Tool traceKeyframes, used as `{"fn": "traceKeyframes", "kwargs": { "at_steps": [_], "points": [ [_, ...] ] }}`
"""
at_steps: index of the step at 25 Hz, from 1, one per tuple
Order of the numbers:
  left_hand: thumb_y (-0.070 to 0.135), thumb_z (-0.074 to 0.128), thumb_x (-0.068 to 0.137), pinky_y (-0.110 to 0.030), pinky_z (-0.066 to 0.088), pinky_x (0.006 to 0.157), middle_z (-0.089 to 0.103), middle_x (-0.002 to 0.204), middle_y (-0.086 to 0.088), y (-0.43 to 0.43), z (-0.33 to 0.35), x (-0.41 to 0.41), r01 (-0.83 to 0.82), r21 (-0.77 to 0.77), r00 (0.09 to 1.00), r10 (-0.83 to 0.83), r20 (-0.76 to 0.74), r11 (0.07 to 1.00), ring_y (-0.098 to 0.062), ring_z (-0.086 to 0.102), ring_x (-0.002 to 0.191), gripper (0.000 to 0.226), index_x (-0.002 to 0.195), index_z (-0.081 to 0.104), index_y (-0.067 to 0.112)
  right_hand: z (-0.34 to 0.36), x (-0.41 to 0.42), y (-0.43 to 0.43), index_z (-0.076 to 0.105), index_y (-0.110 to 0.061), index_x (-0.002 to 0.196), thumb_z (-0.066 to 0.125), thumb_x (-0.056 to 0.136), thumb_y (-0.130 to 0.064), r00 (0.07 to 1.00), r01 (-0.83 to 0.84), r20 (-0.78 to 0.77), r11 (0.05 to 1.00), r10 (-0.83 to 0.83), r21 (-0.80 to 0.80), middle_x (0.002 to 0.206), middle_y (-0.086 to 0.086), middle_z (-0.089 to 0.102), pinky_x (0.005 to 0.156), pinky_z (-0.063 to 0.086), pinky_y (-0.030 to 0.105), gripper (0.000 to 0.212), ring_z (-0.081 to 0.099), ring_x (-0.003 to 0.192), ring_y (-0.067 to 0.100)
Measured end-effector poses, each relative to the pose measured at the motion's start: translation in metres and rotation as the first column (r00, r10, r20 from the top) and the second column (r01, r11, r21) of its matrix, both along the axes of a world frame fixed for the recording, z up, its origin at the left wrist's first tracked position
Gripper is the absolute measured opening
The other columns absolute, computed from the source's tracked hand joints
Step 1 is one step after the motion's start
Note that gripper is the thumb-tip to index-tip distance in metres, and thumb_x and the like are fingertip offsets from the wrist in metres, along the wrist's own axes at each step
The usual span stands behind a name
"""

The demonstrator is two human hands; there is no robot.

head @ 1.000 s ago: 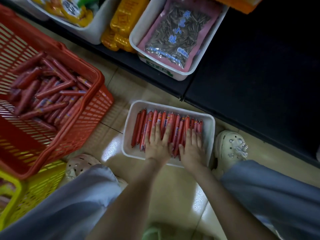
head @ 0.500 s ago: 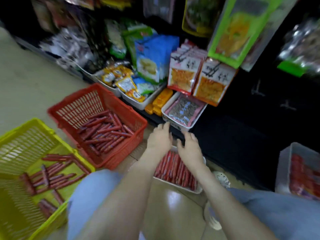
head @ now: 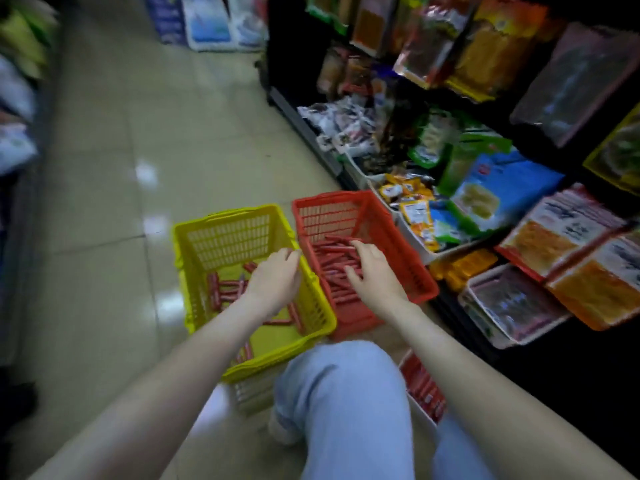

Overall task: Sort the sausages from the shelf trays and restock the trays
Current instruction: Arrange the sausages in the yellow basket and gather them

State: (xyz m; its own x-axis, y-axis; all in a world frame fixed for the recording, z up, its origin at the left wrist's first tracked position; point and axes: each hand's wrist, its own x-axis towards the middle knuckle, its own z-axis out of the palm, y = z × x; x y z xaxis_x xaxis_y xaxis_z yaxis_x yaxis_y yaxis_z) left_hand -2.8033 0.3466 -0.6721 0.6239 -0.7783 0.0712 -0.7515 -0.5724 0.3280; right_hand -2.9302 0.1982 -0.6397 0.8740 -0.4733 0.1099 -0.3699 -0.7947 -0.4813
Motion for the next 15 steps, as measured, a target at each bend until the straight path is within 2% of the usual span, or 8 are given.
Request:
{"fn": "traceKeyframes", "kwargs": {
  "at_steps": [3,6,11,13,15],
  "points": [
    [0.018,0.048,0.092,-0.046,0.046,0.091,0.047,0.132,-0.015,0.040,-0.053,0.031,-0.170,0.081,0.981,0.176,-0.080,0.982,-0.037,0.050,0.117,0.047,0.137,0.041,0.005,-0.045,0.053,0.014,0.031,-0.004,0.144,0.055,0.092,-0.016,0.987,-0.114,-0.107,0.993,0.117,0.030,0.141,0.015,0.039,0.111,0.025,0.034,0.058,0.033,0.134,0.029],
    [0.022,0.045,0.094,-0.041,0.042,0.095,0.040,0.142,-0.014,0.050,-0.111,0.055,-0.302,0.181,0.937,0.326,-0.128,0.936,-0.033,0.045,0.123,0.053,0.143,0.032,0.008,-0.104,0.100,0.022,0.021,-0.004,0.147,0.053,0.093,-0.015,0.974,-0.145,-0.166,0.986,0.156,0.080,0.146,0.013,0.033,0.112,0.023,0.034,0.064,0.026,0.137,0.027],
    [0.029,0.043,0.096,-0.046,0.029,0.111,0.008,0.157,-0.017,0.032,-0.228,0.098,-0.466,0.391,0.800,0.567,-0.197,0.793,-0.034,0.018,0.142,0.065,0.151,0.008,0.036,-0.229,0.166,0.025,-0.001,-0.010,0.151,0.056,0.092,-0.024,0.926,-0.208,-0.301,0.974,0.227,0.094,0.155,0.010,0.018,0.116,0.016,0.033,0.083,0.014,0.144,0.024],
    [0.039,0.044,0.096,-0.048,0.024,0.112,-0.002,0.158,-0.017,0.024,-0.275,0.115,-0.501,0.460,0.742,0.637,-0.209,0.733,-0.035,0.009,0.144,0.067,0.150,0.005,0.040,-0.277,0.187,0.022,-0.010,-0.013,0.149,0.061,0.088,-0.031,0.905,-0.237,-0.354,0.971,0.236,0.041,0.158,0.010,0.011,0.117,0.008,0.034,0.095,0.008,0.146,0.024],
    [0.046,0.043,0.095,-0.050,0.019,0.114,-0.008,0.157,-0.020,0.018,-0.317,0.133,-0.504,0.502,0.717,0.664,-0.211,0.703,-0.039,0.003,0.144,0.071,0.150,0.000,0.038,-0.322,0.204,0.020,-0.024,-0.016,0.144,0.064,0.084,-0.040,0.837,-0.330,-0.463,0.944,0.293,0.001,0.159,0.007,-0.004,0.116,-0.006,0.035,0.109,-0.007,0.147,0.022]
  ]
}}
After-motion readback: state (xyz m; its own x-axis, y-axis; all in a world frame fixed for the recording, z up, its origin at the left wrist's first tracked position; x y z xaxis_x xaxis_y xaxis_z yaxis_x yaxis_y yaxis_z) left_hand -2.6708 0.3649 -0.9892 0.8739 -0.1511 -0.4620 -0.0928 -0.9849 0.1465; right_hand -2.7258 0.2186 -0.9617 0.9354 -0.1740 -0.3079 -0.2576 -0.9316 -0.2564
